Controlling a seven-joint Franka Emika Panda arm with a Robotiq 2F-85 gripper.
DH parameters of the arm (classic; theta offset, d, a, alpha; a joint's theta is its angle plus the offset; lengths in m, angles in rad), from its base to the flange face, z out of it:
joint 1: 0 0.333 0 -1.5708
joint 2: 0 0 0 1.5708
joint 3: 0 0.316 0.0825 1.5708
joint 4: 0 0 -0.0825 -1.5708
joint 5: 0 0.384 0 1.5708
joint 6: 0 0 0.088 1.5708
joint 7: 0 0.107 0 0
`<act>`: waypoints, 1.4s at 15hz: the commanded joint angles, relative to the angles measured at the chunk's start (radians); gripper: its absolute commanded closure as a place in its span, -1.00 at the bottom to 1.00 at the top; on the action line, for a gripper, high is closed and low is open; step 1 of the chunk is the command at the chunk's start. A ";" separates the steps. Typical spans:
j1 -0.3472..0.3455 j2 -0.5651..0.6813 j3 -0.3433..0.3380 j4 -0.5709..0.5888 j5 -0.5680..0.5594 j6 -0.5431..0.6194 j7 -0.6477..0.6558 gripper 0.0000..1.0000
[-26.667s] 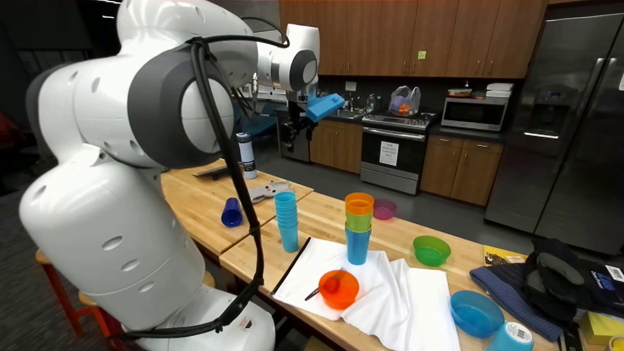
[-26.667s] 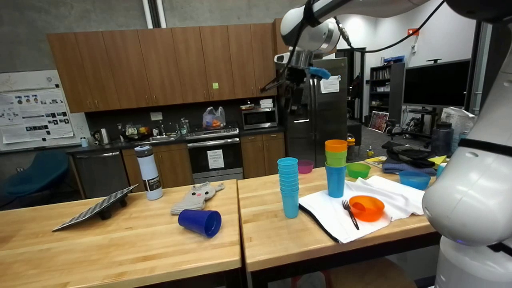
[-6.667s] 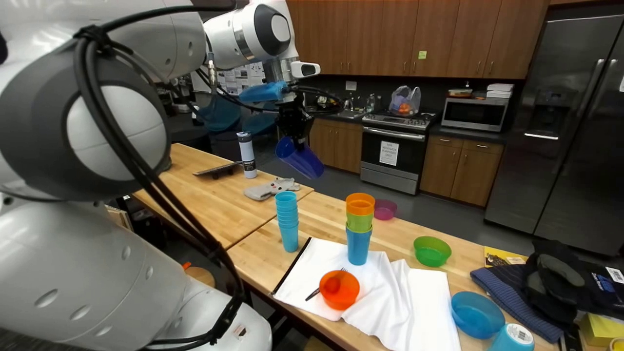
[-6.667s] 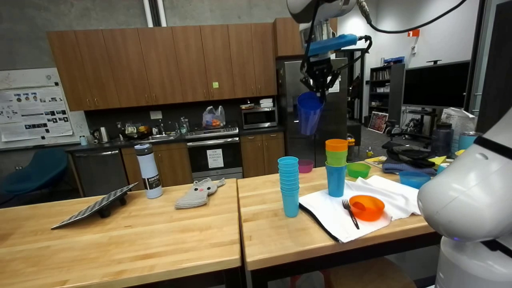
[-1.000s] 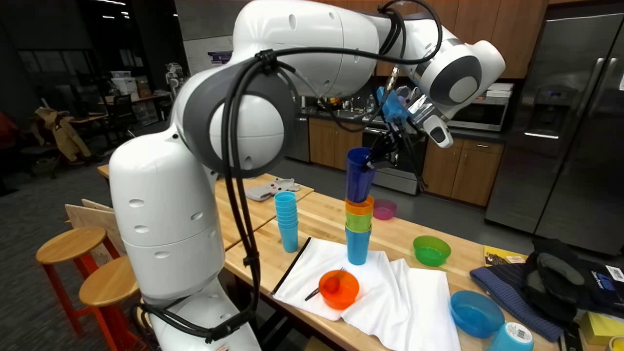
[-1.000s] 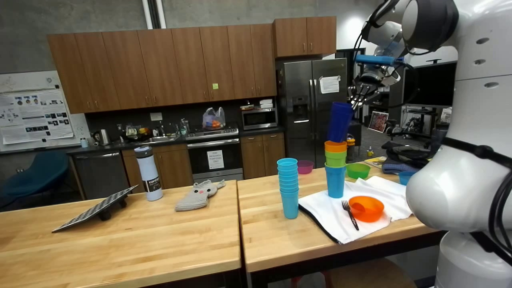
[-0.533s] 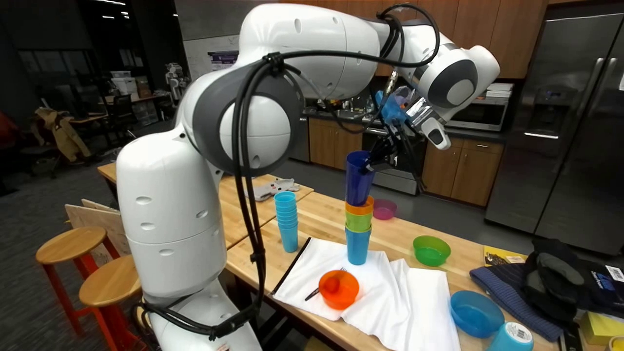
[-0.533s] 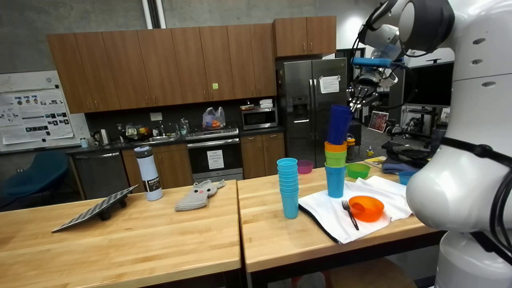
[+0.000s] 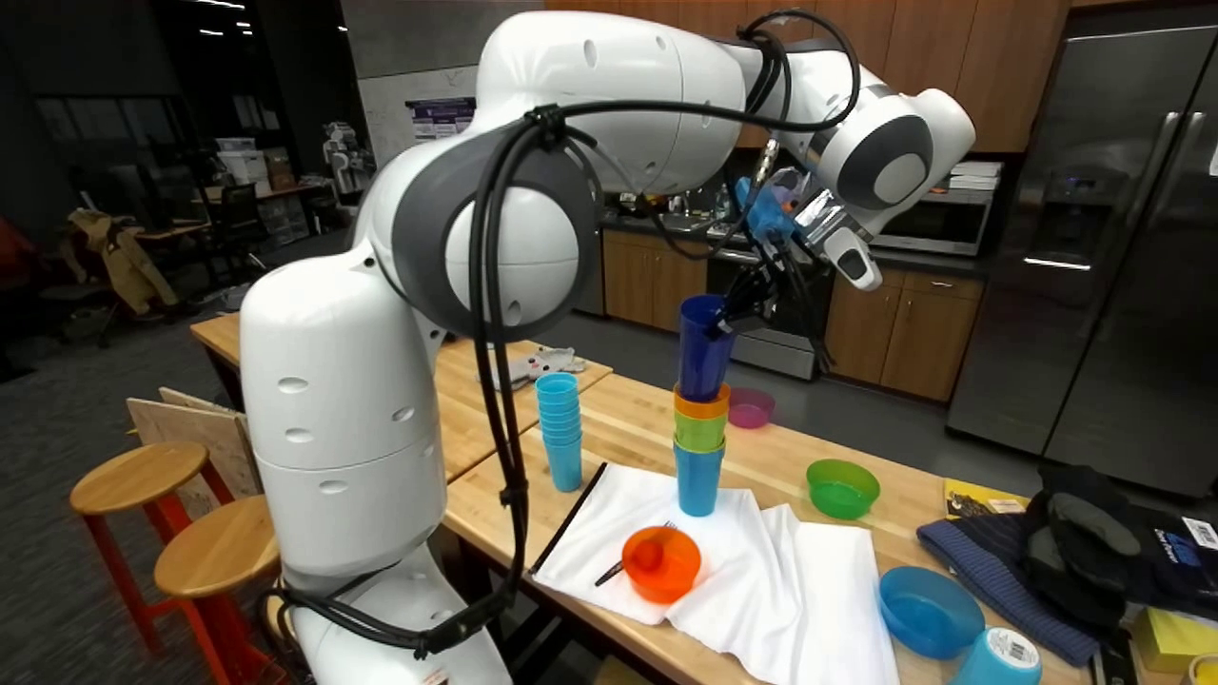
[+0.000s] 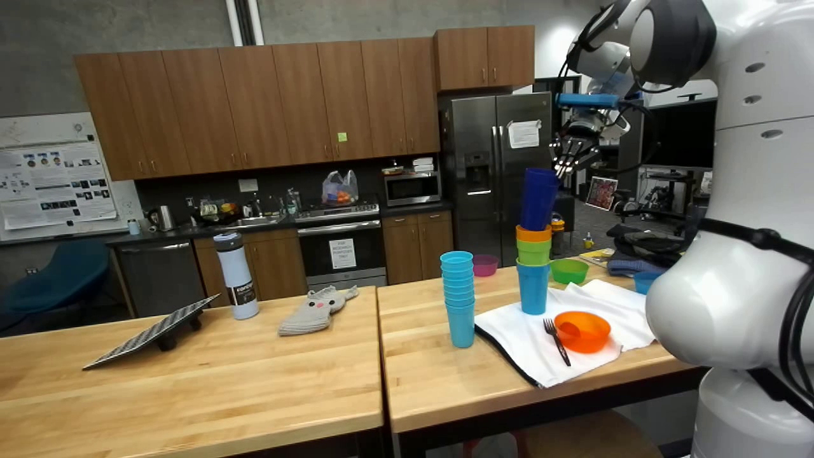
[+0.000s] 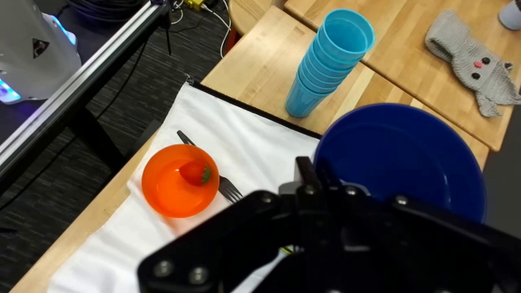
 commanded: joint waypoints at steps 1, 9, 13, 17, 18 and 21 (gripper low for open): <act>-0.003 0.019 0.000 0.040 -0.014 -0.020 0.023 0.98; 0.007 0.017 0.008 0.017 -0.055 -0.008 0.004 0.42; 0.007 0.017 0.008 0.018 -0.055 -0.009 0.004 0.41; 0.012 0.006 0.012 0.010 -0.068 0.002 -0.011 -0.10; 0.018 -0.008 0.018 0.010 -0.093 0.004 -0.051 -0.18; 0.042 -0.041 0.044 0.004 -0.161 -0.075 -0.168 -0.57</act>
